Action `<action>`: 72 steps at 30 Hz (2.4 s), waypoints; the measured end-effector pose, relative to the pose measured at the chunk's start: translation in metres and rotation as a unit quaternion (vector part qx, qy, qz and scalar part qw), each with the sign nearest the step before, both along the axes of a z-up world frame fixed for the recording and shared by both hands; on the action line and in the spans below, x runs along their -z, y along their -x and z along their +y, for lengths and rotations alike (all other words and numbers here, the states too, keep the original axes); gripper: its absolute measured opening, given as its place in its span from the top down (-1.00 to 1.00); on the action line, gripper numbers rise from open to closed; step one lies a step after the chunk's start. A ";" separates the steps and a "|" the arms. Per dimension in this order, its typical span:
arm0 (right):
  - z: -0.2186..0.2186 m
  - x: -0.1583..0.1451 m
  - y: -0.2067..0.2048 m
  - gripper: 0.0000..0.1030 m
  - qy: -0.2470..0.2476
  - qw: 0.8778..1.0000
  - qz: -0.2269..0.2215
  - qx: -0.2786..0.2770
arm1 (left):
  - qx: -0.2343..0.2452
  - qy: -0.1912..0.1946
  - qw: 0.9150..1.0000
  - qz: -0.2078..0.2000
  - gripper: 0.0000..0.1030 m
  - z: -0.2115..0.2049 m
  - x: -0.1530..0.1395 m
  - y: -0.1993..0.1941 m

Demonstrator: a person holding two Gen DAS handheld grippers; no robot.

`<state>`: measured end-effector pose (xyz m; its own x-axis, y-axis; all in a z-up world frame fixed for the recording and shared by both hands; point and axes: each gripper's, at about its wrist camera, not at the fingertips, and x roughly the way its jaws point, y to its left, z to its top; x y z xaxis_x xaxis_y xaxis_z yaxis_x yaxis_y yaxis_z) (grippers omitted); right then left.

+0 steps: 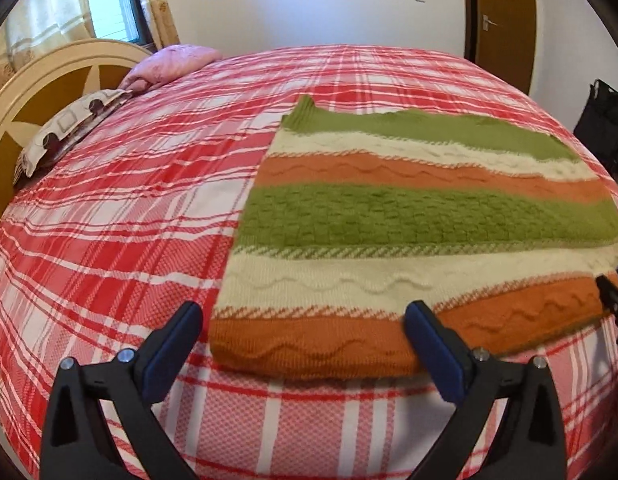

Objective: Fold small clothes

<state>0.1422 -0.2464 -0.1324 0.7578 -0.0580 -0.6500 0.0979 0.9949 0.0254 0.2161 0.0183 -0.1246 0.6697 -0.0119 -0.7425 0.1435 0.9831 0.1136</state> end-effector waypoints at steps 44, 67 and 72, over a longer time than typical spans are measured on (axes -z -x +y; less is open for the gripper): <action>0.085 0.002 -0.006 -0.55 0.015 0.995 -0.004 -0.098 | -0.112 0.174 0.977 0.057 -0.77 0.061 -0.001 -0.049; 0.081 0.003 -0.003 -0.57 0.004 0.995 -0.013 -0.102 | -0.085 0.195 0.973 0.085 -0.09 0.048 -0.002 -0.123; 0.081 0.003 -0.003 -0.58 0.004 0.995 -0.013 -0.102 | -0.092 0.197 0.972 0.084 -0.20 0.049 0.000 -0.128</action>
